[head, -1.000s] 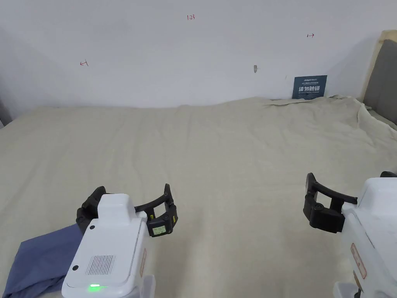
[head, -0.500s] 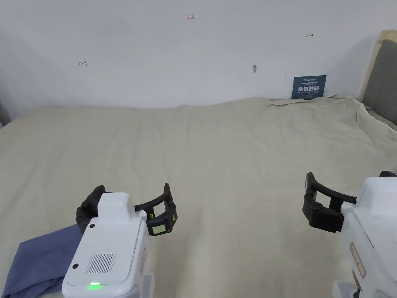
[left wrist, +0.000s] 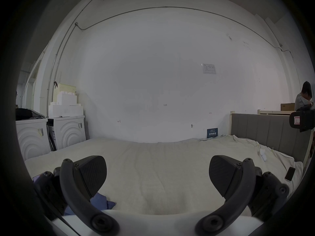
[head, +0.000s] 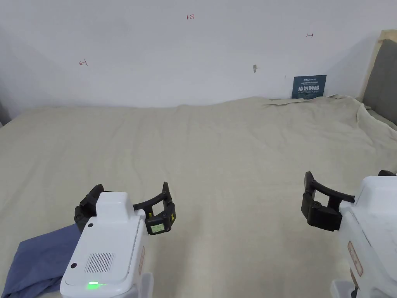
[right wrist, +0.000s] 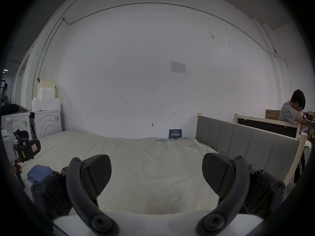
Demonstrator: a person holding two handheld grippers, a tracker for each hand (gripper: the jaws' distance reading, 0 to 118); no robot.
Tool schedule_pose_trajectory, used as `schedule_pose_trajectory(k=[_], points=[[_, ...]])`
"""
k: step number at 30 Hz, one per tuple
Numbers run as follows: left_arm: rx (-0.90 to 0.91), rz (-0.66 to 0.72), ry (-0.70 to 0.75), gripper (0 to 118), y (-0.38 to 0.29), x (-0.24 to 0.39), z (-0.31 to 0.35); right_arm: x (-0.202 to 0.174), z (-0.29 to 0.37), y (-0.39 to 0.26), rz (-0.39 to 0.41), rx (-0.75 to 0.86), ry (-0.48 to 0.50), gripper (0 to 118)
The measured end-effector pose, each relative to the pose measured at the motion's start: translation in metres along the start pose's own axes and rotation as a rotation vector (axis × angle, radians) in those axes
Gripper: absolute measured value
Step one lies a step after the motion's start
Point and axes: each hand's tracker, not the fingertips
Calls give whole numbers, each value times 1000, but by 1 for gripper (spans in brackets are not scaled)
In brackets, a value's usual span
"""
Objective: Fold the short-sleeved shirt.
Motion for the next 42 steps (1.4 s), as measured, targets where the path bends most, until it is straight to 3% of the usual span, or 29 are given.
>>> schedule_pose_trajectory(k=[42], points=[[4, 6, 26, 118, 2, -7, 1, -3, 1, 1, 6, 18, -3, 108]])
